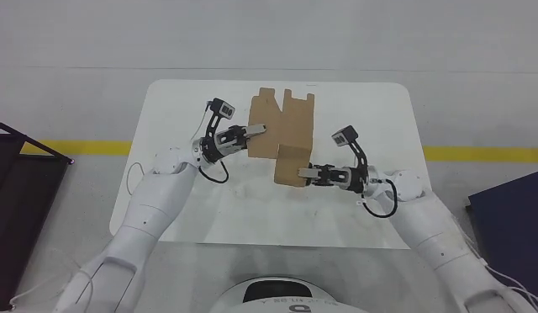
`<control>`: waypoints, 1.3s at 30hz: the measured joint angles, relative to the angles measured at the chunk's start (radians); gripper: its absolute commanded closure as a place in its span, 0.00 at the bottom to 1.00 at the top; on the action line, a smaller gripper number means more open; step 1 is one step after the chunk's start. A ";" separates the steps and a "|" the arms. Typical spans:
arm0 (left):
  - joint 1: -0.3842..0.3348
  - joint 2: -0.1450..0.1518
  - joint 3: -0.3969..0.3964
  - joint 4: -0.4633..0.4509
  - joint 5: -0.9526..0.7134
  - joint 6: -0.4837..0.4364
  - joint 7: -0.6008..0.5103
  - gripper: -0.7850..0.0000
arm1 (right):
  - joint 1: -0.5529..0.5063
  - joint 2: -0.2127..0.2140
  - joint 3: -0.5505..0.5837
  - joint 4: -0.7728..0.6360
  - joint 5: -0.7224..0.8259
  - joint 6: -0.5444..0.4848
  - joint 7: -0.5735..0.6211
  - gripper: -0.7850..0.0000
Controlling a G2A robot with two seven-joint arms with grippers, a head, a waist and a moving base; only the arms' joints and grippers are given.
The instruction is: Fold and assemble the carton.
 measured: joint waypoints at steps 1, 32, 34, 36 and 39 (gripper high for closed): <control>0.000 0.000 0.000 0.001 0.000 0.000 0.000 1.00 | 0.003 -0.002 -0.004 0.004 0.004 0.001 -0.006 0.76; 0.016 -0.001 -0.008 -0.001 0.012 -0.041 -0.002 1.00 | 0.037 -0.037 -0.053 0.011 -0.020 0.053 -0.091 0.90; 0.015 -0.002 -0.009 0.000 0.011 -0.041 -0.003 1.00 | 0.035 -0.038 -0.052 0.009 -0.020 0.055 -0.091 0.84; 0.015 -0.002 -0.008 0.001 0.013 -0.042 -0.004 1.00 | 0.034 -0.038 -0.050 0.009 -0.020 0.055 -0.089 0.80; 0.015 -0.002 -0.007 0.003 0.014 -0.043 -0.005 1.00 | 0.033 -0.038 -0.047 0.011 -0.026 0.060 -0.090 0.76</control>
